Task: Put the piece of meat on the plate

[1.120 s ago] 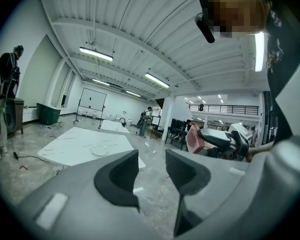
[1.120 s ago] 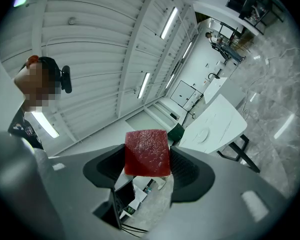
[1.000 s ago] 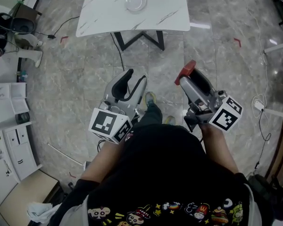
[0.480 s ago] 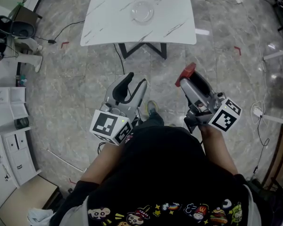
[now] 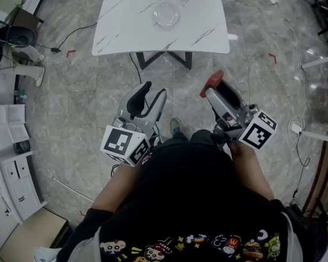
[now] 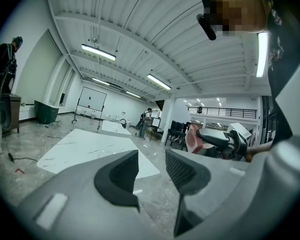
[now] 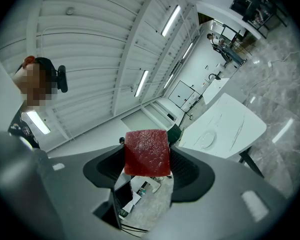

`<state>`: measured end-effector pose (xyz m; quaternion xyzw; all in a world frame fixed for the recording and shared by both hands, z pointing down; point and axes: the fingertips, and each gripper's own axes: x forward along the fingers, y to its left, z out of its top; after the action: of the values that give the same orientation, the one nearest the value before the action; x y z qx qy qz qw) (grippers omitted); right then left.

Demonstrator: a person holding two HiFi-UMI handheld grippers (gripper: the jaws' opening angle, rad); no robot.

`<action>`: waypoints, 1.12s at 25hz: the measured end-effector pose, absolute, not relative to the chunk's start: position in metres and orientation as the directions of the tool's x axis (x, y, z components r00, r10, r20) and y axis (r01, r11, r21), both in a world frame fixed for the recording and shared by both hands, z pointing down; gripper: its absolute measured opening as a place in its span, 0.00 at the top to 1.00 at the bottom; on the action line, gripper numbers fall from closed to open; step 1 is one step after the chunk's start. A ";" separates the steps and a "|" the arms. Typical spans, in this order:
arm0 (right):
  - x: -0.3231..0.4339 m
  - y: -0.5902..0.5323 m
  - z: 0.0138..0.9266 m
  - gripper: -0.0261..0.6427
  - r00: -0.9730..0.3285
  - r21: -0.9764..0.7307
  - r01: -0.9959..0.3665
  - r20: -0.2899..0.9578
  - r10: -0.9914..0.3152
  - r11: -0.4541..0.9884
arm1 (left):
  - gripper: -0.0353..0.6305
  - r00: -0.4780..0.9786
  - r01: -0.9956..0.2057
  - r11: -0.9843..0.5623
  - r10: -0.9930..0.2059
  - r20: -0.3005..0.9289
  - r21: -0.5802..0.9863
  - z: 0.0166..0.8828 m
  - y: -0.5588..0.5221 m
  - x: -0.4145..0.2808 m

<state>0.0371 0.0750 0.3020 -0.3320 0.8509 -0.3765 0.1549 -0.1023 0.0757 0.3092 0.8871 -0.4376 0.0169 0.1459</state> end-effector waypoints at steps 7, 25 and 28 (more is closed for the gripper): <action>0.037 0.066 0.307 0.50 -0.733 -0.745 -0.452 -0.002 -0.680 0.490 | 0.52 0.617 -0.780 -0.571 -0.769 0.166 0.257 0.313 0.072 -0.102; 0.053 -0.002 0.312 0.51 -0.785 -0.758 -0.400 -0.007 -0.619 0.515 | 0.52 0.574 -0.813 -0.524 -0.795 0.196 0.252 0.316 0.012 -0.081; 0.063 -0.020 0.316 0.51 -0.791 -0.764 -0.394 -0.002 -0.612 0.511 | 0.52 0.568 -0.818 -0.518 -0.796 0.209 0.251 0.317 -0.003 -0.070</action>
<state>0.0630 -0.0199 0.3161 -0.2932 0.8583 -0.3982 0.1371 -0.0702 -0.0033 0.3172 0.8706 -0.4634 0.0338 0.1619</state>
